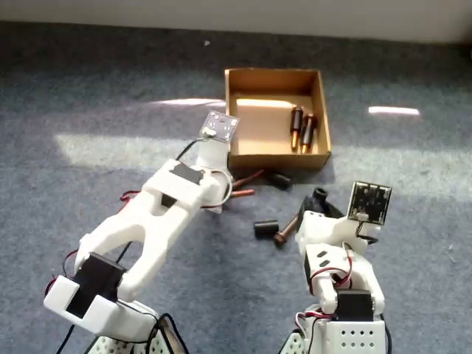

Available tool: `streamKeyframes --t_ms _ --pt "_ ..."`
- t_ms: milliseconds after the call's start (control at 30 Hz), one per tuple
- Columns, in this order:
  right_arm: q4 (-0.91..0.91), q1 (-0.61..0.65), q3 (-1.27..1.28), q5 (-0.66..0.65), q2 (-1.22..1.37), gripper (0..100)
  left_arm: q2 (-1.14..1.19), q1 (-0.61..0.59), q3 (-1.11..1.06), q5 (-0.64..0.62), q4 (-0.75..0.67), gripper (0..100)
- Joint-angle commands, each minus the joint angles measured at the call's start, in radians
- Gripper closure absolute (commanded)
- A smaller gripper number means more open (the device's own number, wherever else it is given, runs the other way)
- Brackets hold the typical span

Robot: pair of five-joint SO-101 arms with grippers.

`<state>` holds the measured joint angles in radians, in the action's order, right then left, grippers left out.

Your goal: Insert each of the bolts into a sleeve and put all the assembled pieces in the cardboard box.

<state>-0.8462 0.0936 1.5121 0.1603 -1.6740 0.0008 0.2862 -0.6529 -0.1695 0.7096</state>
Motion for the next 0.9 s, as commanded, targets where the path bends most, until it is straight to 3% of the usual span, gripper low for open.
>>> streamKeyframes --t_ms 0,267,567,867 --pt "0.036 -0.01 -0.012 -0.017 -0.018 99.3 -0.012 -0.093 0.033 0.164 0.057 97" --pt "0.036 -0.01 -0.012 -0.018 -0.018 99.3 -0.013 -0.191 0.13 0.049 0.167 97" --pt "0.036 -0.01 -0.013 -0.02 -0.018 99.3 -0.015 -0.239 0.182 0.028 0.216 97" --pt "0.036 -0.01 -0.013 -0.02 -0.018 99.3 -0.219 -0.219 0.18 -0.457 0.31 98"
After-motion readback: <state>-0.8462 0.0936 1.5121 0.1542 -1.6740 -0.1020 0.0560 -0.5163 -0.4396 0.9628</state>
